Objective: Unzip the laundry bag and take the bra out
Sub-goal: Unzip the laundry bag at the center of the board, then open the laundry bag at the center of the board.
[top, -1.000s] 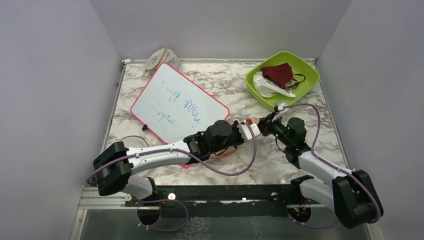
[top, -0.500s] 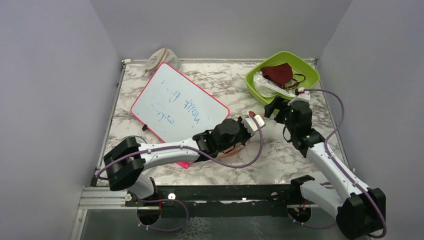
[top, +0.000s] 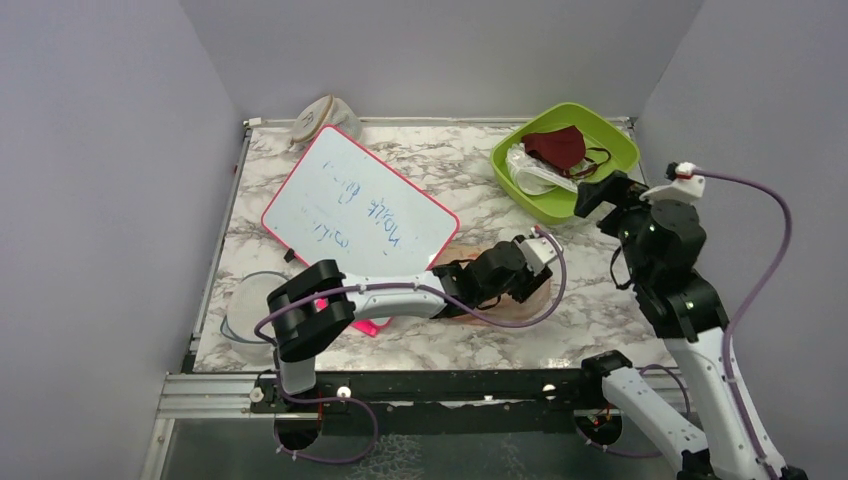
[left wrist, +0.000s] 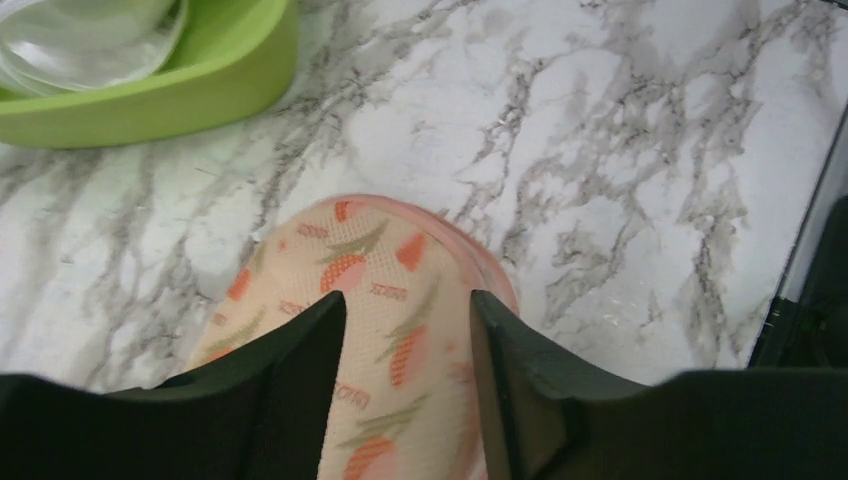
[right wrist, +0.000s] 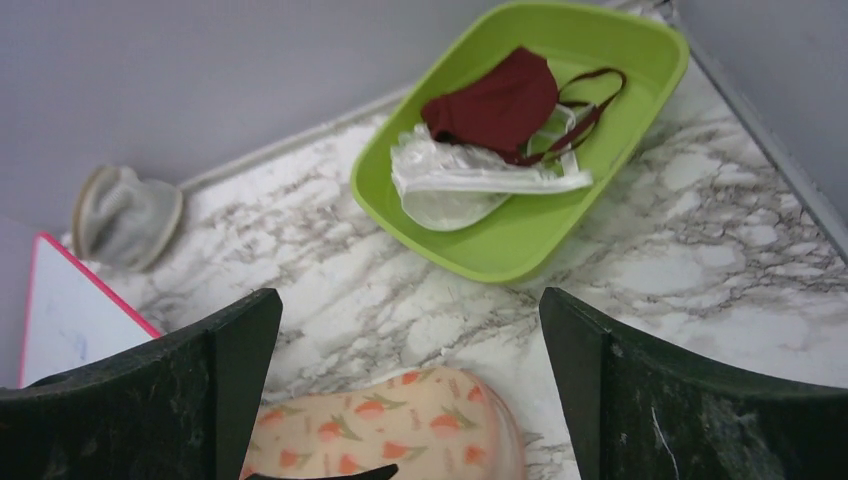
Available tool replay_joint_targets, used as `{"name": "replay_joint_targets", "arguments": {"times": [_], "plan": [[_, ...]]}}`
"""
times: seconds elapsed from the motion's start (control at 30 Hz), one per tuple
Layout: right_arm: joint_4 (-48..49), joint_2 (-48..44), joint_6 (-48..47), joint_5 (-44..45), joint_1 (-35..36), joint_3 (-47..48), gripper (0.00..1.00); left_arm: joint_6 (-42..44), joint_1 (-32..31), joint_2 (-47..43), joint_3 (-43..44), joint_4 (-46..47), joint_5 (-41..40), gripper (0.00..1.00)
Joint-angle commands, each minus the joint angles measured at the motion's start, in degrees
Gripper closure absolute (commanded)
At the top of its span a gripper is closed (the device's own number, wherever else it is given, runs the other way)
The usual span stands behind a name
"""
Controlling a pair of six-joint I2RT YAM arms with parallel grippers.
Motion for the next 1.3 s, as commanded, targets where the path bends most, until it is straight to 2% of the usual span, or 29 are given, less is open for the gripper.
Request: {"name": "replay_joint_targets", "arguments": {"times": [0.0,0.1,0.17,0.27,0.4,0.5,0.6,0.7,0.8,0.93,1.03,1.17,1.27], "plan": [[-5.88,-5.37,1.17,3.13,-0.17,2.73,0.0,-2.74,-0.9,1.47,1.91,-0.15,5.32,0.5],[-8.5,-8.08,1.27,0.02,-0.17,4.09,0.0,-1.24,-0.9,0.14,1.49,-0.59,8.15,0.36],[-9.93,-9.17,0.7,-3.08,-0.17,4.94,0.0,1.07,-0.9,-1.96,0.9,-2.15,9.31,0.31],[-10.4,-10.5,-1.63,-7.97,-0.17,5.33,0.0,8.0,-0.95,-5.54,-0.91,-6.59,12.34,0.29],[-8.53,-11.46,-10.43,-14.8,-0.19,4.97,0.0,20.11,-0.98,-10.71,-4.68,-15.98,16.34,0.28],[-9.62,-10.39,-12.53,-14.33,-0.17,5.52,0.0,28.78,-1.03,-13.7,-8.61,-20.59,14.08,0.28],[-10.1,-10.03,-13.61,-14.25,-0.17,5.65,0.0,33.54,-1.03,-14.77,-11.24,-21.36,11.4,0.28],[-9.86,-10.68,-14.02,-15.17,-0.17,5.68,0.0,35.19,-0.95,-12.79,-11.16,-21.95,9.07,0.33],[-10.16,-11.44,-14.26,-15.22,-0.17,5.98,0.0,35.23,-1.0,-9.91,-10.05,-22.0,6.83,0.43],[-11.22,-12.19,-14.31,-14.39,-0.17,6.09,0.0,34.66,-0.93,-6.7,-9.29,-20.92,3.51,0.37],[-11.66,-12.72,-14.17,-15.12,-0.17,5.72,0.0,34.92,-0.73,-3.84,-8.87,-20.59,0.96,0.39],[-11.62,-13.36,-13.86,-15.25,-0.19,5.15,0.0,33.93,-0.69,-2.05,-8.38,-18.97,-3.08,0.55],[-11.65,-13.53,-13.86,-15.16,-0.17,4.78,0.0,32.53,-0.83,-2.13,-7.8,-18.62,-3.01,0.69]]}}
